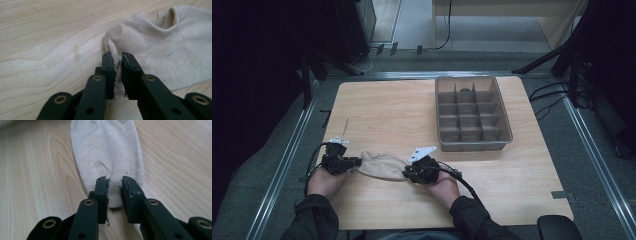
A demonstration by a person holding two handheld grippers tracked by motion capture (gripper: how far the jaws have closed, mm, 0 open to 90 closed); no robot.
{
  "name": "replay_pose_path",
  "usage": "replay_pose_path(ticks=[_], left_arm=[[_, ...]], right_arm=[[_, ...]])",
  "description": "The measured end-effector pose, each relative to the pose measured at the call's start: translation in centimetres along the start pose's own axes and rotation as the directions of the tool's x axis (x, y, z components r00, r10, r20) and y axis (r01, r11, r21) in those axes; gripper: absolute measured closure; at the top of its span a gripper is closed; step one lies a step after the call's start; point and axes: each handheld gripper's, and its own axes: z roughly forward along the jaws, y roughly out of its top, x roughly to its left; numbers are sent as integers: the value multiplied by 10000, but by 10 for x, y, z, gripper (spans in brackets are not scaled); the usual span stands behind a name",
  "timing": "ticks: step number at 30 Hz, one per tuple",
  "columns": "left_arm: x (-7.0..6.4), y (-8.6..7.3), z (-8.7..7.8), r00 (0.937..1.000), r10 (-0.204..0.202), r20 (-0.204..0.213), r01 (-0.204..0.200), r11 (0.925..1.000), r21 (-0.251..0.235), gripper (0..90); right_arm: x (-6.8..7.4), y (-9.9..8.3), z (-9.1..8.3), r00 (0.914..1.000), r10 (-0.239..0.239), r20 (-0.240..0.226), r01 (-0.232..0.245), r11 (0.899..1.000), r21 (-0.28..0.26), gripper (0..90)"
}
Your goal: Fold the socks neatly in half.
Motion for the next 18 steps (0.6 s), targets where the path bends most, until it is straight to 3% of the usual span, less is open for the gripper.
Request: replay_pose_path(ticks=[5,12,18], left_arm=[[8,-1,-8,9945,-777,707,791,9967,-162,841],[4,0,-20,9937,-756,829,801,9955,-515,840],[1,2,-26,9934,-674,932,744,9946,-731,839]], right_arm=[[-3,7,-1,9997,160,-207,-153,9994,308,739],[-2,22,-4,9994,164,-297,-162,9999,49,747],[1,32,11,9991,93,-425,-93,10000,-3,774]])
